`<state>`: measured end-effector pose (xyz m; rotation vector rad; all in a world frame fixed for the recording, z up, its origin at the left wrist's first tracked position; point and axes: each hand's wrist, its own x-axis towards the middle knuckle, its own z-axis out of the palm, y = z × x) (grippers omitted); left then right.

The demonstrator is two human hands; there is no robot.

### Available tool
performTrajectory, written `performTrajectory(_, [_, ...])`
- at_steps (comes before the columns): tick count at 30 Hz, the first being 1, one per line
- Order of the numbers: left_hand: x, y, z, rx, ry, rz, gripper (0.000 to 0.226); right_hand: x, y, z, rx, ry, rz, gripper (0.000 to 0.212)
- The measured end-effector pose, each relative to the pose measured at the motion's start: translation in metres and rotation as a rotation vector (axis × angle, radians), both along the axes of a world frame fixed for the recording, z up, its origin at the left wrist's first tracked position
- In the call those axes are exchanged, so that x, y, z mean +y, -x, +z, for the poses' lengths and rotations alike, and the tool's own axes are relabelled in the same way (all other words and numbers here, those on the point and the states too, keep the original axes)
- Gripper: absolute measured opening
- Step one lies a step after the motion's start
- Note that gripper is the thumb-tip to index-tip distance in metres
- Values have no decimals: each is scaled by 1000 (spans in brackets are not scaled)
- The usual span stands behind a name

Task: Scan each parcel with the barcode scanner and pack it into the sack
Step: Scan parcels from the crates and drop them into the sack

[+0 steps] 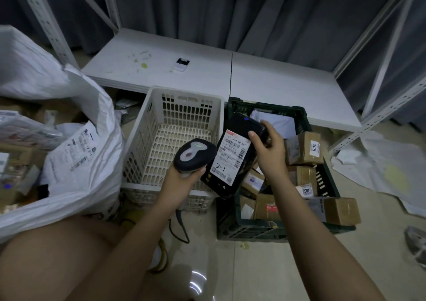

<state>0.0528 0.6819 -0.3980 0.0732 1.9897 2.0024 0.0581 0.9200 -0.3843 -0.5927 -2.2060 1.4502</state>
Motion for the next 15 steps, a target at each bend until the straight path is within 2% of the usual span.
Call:
performTrajectory(6, [0, -8, 10, 3, 66, -122, 74, -3, 8, -3, 10, 17, 7, 42])
performTrajectory(11, [-4, -9, 16, 22, 95, -161, 64, 2, 9, -5, -3, -8, 40, 55])
performTrajectory(15, [-7, -10, 20, 25, 102, -179, 73, 4, 9, -7, -3, -5, 57, 56])
